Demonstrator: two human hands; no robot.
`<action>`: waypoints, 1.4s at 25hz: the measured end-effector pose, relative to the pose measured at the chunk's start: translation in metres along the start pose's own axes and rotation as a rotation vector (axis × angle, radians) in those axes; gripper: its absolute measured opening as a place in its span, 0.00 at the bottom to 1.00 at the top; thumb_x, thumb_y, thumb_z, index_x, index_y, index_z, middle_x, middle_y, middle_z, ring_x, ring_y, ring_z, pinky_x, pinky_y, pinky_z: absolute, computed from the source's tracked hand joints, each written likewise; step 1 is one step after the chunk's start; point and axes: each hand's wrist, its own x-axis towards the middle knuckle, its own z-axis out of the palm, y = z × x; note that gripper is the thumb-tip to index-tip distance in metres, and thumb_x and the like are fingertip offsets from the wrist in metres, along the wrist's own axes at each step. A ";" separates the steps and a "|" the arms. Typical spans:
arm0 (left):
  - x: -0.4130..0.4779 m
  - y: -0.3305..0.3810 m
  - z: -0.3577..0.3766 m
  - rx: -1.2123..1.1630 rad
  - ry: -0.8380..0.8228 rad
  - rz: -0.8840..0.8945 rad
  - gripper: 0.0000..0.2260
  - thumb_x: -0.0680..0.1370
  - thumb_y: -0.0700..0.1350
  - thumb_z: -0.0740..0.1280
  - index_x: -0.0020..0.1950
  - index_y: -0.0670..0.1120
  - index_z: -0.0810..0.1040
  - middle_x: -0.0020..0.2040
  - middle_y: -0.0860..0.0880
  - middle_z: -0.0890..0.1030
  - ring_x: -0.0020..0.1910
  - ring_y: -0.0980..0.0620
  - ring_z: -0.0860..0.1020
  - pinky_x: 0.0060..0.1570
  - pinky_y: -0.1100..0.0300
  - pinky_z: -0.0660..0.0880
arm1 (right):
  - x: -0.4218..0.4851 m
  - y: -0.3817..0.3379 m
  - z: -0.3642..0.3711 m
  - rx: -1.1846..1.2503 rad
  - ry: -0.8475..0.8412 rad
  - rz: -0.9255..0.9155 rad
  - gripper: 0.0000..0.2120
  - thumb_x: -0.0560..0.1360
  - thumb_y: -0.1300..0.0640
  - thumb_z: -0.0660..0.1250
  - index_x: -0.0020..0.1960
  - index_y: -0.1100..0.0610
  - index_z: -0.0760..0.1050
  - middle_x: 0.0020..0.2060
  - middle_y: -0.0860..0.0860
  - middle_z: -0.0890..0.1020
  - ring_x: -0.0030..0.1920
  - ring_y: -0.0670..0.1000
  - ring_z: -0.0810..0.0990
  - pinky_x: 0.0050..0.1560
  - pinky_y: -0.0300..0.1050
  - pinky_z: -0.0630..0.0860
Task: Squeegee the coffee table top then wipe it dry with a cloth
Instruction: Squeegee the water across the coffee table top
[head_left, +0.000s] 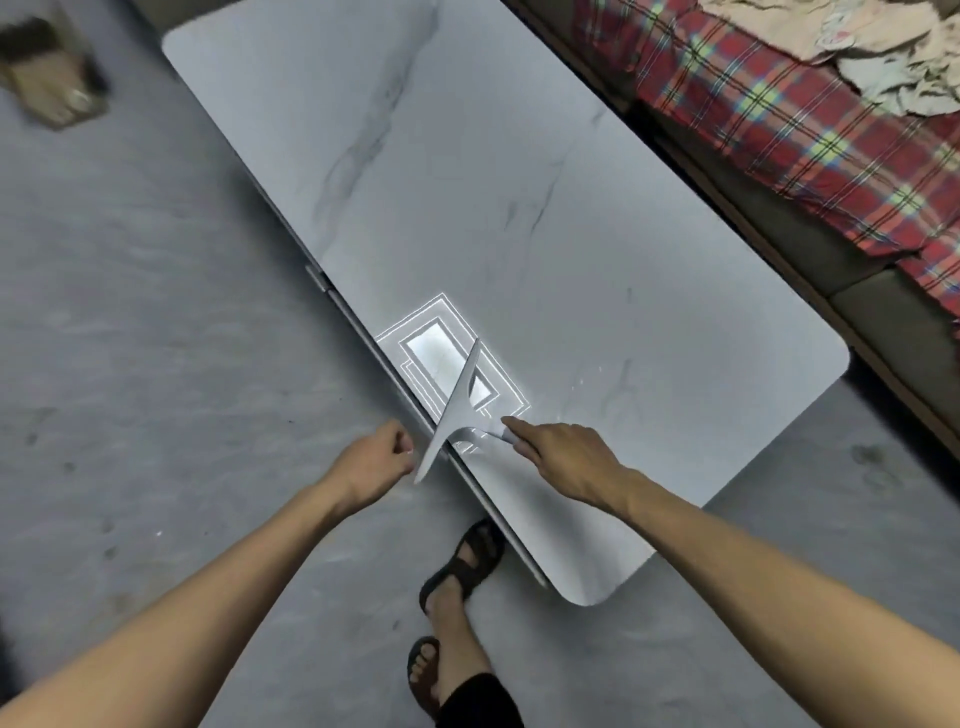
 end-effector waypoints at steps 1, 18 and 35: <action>-0.003 -0.013 0.001 -0.023 0.049 -0.032 0.04 0.73 0.42 0.65 0.45 0.48 0.71 0.46 0.46 0.80 0.43 0.46 0.75 0.42 0.55 0.70 | 0.017 -0.006 0.000 -0.046 0.006 -0.044 0.17 0.83 0.43 0.45 0.69 0.43 0.63 0.49 0.49 0.82 0.51 0.59 0.80 0.47 0.53 0.76; 0.072 -0.010 0.103 -0.160 -0.008 -0.030 0.10 0.72 0.40 0.65 0.50 0.48 0.69 0.49 0.49 0.71 0.40 0.51 0.73 0.32 0.60 0.64 | 0.063 0.093 0.000 0.035 0.095 0.137 0.17 0.80 0.36 0.43 0.60 0.35 0.67 0.38 0.43 0.80 0.41 0.55 0.78 0.43 0.50 0.76; 0.085 0.002 0.145 -0.171 -0.076 -0.021 0.12 0.72 0.38 0.65 0.53 0.47 0.68 0.79 0.45 0.50 0.48 0.49 0.76 0.34 0.60 0.65 | 0.094 0.135 -0.037 0.399 0.280 0.570 0.17 0.82 0.45 0.48 0.47 0.54 0.69 0.42 0.54 0.76 0.43 0.57 0.73 0.39 0.46 0.67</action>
